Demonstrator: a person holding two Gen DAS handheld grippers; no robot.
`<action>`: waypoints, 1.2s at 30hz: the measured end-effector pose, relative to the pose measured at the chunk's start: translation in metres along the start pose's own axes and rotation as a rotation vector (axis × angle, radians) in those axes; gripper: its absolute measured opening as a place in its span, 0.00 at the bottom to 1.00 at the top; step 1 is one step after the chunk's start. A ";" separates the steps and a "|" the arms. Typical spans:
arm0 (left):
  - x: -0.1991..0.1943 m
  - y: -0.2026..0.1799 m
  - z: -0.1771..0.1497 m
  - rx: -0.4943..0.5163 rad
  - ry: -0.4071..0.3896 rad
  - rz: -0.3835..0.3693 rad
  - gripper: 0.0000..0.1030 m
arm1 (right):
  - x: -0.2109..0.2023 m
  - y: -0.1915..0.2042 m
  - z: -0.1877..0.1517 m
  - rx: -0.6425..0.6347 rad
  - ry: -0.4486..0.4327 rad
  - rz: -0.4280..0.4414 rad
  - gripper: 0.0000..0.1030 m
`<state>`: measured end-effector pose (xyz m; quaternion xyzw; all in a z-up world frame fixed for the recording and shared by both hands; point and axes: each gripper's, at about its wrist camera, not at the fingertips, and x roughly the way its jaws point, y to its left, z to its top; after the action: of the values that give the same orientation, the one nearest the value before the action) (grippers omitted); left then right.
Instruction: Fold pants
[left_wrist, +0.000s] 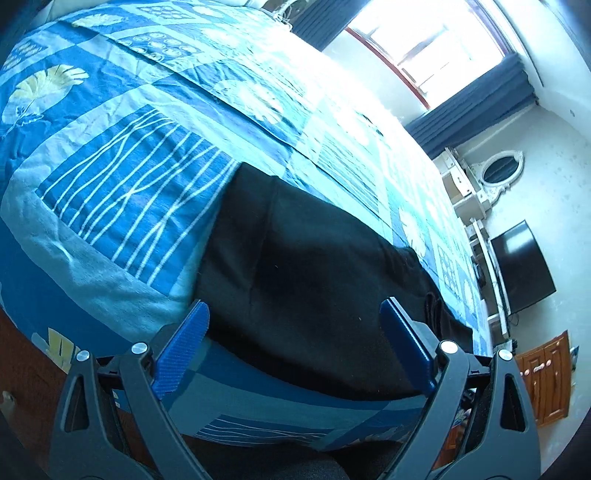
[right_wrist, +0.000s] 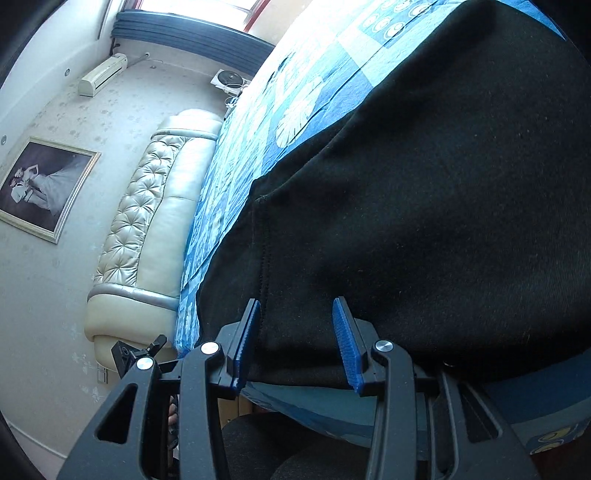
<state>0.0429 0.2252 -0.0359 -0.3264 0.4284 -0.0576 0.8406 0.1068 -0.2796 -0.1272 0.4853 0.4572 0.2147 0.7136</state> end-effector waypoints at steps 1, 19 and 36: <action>0.000 0.011 0.007 -0.033 -0.001 -0.016 0.91 | 0.001 0.000 0.000 0.003 0.000 0.000 0.40; 0.081 0.046 0.061 -0.073 0.254 -0.310 0.89 | 0.008 0.013 -0.005 -0.013 -0.025 -0.033 0.59; 0.093 0.026 0.063 -0.095 0.301 -0.356 0.15 | 0.006 0.019 -0.007 -0.025 -0.063 -0.064 0.63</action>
<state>0.1443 0.2424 -0.0884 -0.4236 0.4870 -0.2328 0.7275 0.1064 -0.2630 -0.1138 0.4681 0.4473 0.1820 0.7401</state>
